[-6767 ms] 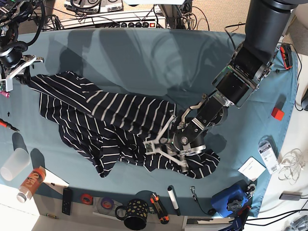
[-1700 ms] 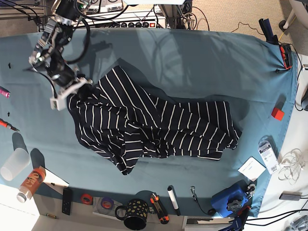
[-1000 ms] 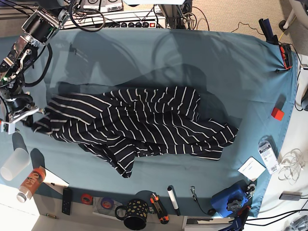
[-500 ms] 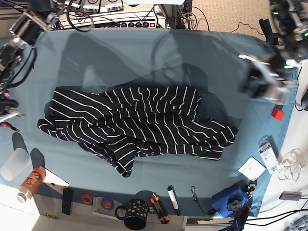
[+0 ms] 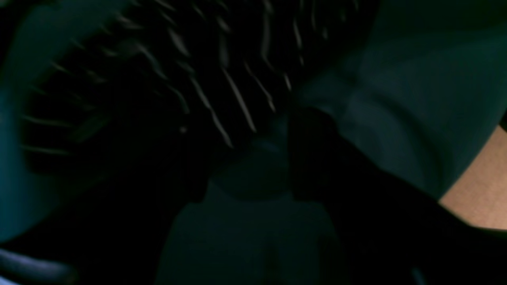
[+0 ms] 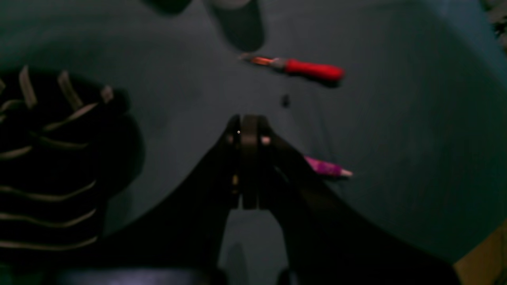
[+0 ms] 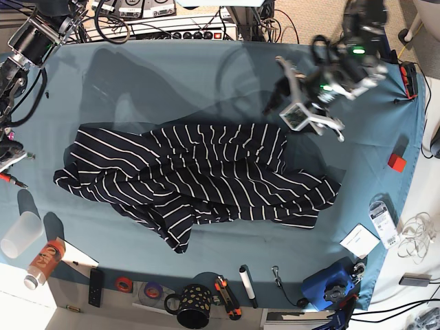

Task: Layout the t-shirt on the table in an organized manner, then fold the t-shirt properly
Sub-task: 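Lower the left gripper onto the shirt and grasp its fabric, then pull the grasped fabric toward the left arm's side and release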

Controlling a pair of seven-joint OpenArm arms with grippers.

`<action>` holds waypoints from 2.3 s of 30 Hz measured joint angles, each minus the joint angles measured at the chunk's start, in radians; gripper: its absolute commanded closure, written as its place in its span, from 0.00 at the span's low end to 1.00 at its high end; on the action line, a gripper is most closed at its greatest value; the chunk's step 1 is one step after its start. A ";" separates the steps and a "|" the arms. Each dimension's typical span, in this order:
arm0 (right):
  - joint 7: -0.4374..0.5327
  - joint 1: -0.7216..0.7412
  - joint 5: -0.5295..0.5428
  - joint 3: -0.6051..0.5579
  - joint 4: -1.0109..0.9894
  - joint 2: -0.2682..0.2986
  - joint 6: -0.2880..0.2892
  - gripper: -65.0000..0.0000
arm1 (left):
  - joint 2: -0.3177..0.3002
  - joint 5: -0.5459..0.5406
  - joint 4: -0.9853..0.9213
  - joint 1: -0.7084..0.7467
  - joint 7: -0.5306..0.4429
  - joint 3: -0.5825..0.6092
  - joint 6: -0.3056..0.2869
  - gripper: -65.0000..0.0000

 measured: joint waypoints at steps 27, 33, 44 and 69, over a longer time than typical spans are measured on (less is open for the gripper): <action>-0.125 -0.012 0.230 0.000 0.000 0.000 0.059 0.75 | 0.081 -0.335 -0.531 -0.366 0.193 0.031 0.045 1.00; -0.161 -0.020 0.356 0.000 0.000 0.000 0.063 0.75 | 0.084 -0.488 -0.320 -0.340 0.537 -0.130 0.090 1.00; -0.187 -0.020 0.595 0.000 0.000 0.000 0.158 0.75 | 0.083 -0.573 0.196 -0.034 0.511 -0.384 0.017 1.00; -0.227 -0.019 0.647 -0.003 0.000 0.000 0.167 0.75 | 0.084 -0.436 0.273 0.155 0.660 -0.384 -0.033 0.54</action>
